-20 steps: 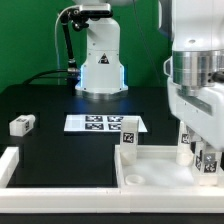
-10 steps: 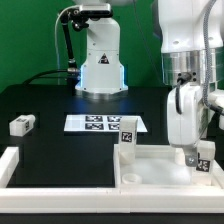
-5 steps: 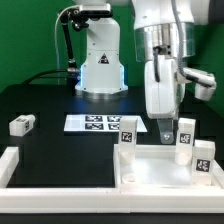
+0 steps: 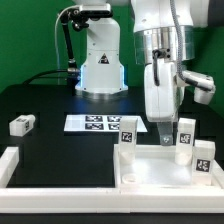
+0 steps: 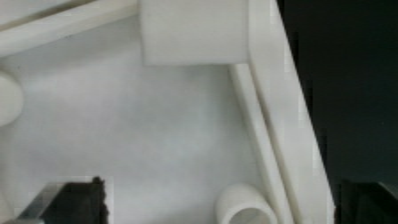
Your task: Assemble square table
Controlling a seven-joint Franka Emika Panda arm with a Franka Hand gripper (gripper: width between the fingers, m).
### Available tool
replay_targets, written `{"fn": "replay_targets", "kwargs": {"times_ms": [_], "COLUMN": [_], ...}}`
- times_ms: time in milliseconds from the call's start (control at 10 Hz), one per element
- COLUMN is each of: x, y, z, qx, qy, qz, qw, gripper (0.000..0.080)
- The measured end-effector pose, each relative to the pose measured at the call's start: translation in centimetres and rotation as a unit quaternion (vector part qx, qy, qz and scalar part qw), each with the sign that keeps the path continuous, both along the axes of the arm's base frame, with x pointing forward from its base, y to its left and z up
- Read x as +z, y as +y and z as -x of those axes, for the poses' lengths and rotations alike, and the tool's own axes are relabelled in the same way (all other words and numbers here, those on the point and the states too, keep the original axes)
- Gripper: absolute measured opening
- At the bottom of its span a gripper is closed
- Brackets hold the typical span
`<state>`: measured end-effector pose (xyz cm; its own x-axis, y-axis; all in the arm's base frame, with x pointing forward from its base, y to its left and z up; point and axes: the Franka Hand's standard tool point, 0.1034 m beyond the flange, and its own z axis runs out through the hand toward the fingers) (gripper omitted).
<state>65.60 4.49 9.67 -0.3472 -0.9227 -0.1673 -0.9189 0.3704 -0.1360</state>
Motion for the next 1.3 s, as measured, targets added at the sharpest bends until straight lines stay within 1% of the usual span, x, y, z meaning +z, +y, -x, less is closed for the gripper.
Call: {"fn": "replay_targets", "kwargs": {"times_ms": [400,500,600,700,800,900,1000,1300], "x": [-0.1,0.3,1.3,2.7,3.5,4.1,3.7,3.6], "y": [-0.2,-1.6,-3.1,-4.6,-6.1,-7.0,-6.6,-6.6], "z": [0.1,0.9,2.2,2.9,3.2,3.0,3.1,3.2], "qx": [0.006,0.066,0.09,0.123,0.196,0.223,0.237,0.34], "qy": [0.0,-0.012,-0.018,-0.028,-0.039,-0.047,-0.045,-0.054], "qz": [0.002,0.018,0.021,0.027,0.045,0.055,0.056,0.078], "qw": [1.0,0.998,0.996,0.992,0.979,0.972,0.969,0.936], "gripper": [0.0648,0.0648,0.0648,0.0648,0.0648,0.0648,0.0648,0.0648]}}
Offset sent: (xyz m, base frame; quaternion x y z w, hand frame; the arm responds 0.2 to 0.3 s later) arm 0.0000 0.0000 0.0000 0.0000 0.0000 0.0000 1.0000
